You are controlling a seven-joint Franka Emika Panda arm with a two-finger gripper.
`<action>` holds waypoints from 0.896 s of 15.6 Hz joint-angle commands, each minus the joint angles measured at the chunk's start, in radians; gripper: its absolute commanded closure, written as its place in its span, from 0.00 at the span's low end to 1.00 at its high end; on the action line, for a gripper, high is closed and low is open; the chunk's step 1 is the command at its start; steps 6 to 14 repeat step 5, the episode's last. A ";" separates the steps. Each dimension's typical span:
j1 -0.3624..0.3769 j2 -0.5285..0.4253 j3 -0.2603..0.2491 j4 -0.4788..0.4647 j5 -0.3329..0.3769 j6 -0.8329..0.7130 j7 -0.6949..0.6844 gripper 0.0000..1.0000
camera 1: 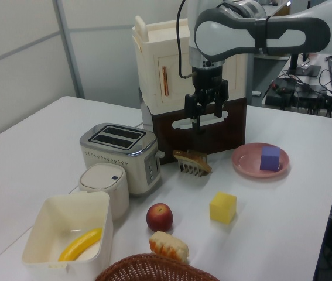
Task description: Put the yellow cube on the table
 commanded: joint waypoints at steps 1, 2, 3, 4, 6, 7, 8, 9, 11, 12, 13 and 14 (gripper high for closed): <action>0.028 -0.007 -0.021 -0.005 -0.005 -0.007 -0.017 0.00; 0.028 -0.004 -0.021 -0.006 -0.005 -0.007 -0.017 0.00; 0.028 -0.001 -0.021 -0.005 -0.005 -0.007 -0.017 0.00; 0.028 -0.001 -0.021 -0.005 -0.005 -0.007 -0.017 0.00; 0.028 -0.001 -0.021 -0.005 -0.005 -0.007 -0.017 0.00; 0.028 -0.001 -0.021 -0.005 -0.005 -0.007 -0.017 0.00; 0.028 -0.001 -0.021 -0.005 -0.005 -0.007 -0.017 0.00; 0.028 -0.001 -0.021 -0.005 -0.005 -0.007 -0.017 0.00; 0.028 -0.001 -0.021 -0.005 -0.005 -0.007 -0.017 0.00; 0.028 -0.001 -0.021 -0.005 -0.005 -0.007 -0.017 0.00; 0.028 -0.001 -0.021 -0.005 -0.005 -0.007 -0.017 0.00; 0.028 -0.001 -0.021 -0.005 -0.005 -0.007 -0.017 0.00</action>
